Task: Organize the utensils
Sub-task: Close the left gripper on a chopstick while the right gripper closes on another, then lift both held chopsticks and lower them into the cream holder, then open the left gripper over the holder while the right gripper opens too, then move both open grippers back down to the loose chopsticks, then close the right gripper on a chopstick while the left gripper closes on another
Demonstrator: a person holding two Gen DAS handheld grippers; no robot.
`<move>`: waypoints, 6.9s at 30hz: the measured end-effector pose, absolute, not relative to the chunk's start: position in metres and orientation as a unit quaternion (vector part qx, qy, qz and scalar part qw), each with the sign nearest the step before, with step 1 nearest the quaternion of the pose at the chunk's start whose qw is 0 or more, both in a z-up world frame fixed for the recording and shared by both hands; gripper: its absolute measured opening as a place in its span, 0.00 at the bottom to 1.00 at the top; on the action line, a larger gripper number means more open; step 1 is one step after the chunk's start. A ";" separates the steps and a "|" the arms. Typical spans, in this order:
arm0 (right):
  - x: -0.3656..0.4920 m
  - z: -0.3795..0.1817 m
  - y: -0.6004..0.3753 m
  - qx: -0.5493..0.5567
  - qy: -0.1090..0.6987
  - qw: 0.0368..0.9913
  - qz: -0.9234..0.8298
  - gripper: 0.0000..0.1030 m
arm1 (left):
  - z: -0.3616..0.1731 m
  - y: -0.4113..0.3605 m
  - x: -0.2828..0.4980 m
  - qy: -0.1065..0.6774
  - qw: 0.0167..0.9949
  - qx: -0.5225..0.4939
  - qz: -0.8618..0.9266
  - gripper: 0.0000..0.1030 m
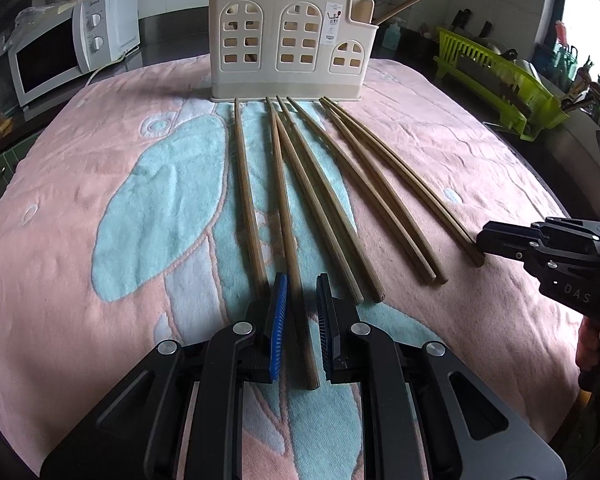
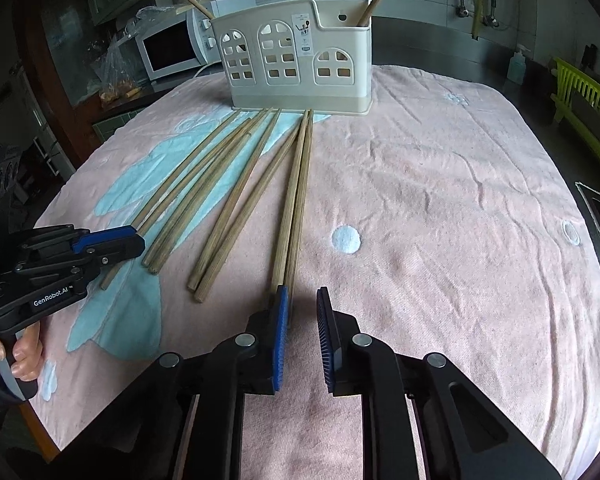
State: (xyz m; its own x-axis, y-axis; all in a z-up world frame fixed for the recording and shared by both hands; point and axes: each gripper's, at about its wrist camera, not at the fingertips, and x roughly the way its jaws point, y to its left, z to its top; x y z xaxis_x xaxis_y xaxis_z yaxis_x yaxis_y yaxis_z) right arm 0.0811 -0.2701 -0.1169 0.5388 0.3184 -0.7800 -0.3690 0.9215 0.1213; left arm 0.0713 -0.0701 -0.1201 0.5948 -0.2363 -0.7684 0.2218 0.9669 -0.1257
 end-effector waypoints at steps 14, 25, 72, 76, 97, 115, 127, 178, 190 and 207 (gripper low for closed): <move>0.091 -0.118 -0.246 -0.068 0.439 0.873 0.201 0.14 | -0.121 -0.066 0.067 0.436 0.890 -0.016 -0.131 0.14; 0.097 -0.115 -0.272 0.011 0.444 0.870 0.213 0.15 | -0.121 -0.062 0.068 0.437 0.888 -0.028 -0.138 0.14; 0.092 -0.004 -0.277 -0.015 0.297 0.937 0.184 0.06 | -0.048 -0.040 0.083 0.359 0.920 -0.061 -0.148 0.05; 0.109 0.020 -0.280 0.002 0.279 0.940 0.194 0.06 | -0.024 -0.034 0.094 0.330 0.930 -0.059 -0.152 0.05; 0.162 0.130 -0.296 -0.023 0.259 0.940 0.221 0.06 | 0.096 -0.020 0.144 0.248 0.952 -0.053 -0.171 0.05; 0.210 0.160 -0.286 -0.070 0.263 0.941 0.204 0.06 | 0.185 -0.044 0.224 0.114 0.989 -0.039 -0.086 0.05; 0.234 0.131 -0.278 -0.079 0.298 0.926 0.217 0.06 | 0.129 -0.036 0.282 0.183 0.979 -0.054 -0.066 0.05; 0.094 -0.099 -0.251 -0.028 0.407 0.891 0.200 0.28 | -0.087 -0.021 0.091 0.390 0.916 -0.038 -0.085 0.30; 0.103 -0.115 -0.249 -0.032 0.426 0.883 0.194 0.28 | -0.114 -0.041 0.104 0.426 0.897 -0.034 -0.110 0.27; 0.099 -0.122 -0.232 -0.089 0.420 0.888 0.164 0.17 | -0.119 -0.047 0.109 0.425 0.901 -0.020 -0.081 0.16</move>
State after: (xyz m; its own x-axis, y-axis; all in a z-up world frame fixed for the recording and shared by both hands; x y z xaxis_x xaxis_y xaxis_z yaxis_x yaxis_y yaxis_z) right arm 0.0986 -0.2325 -0.1222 0.5938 0.2167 -0.7749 -0.3659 0.9304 -0.0202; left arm 0.1088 -0.0467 -0.1193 0.6254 -0.1627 -0.7632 0.1288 0.9861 -0.1047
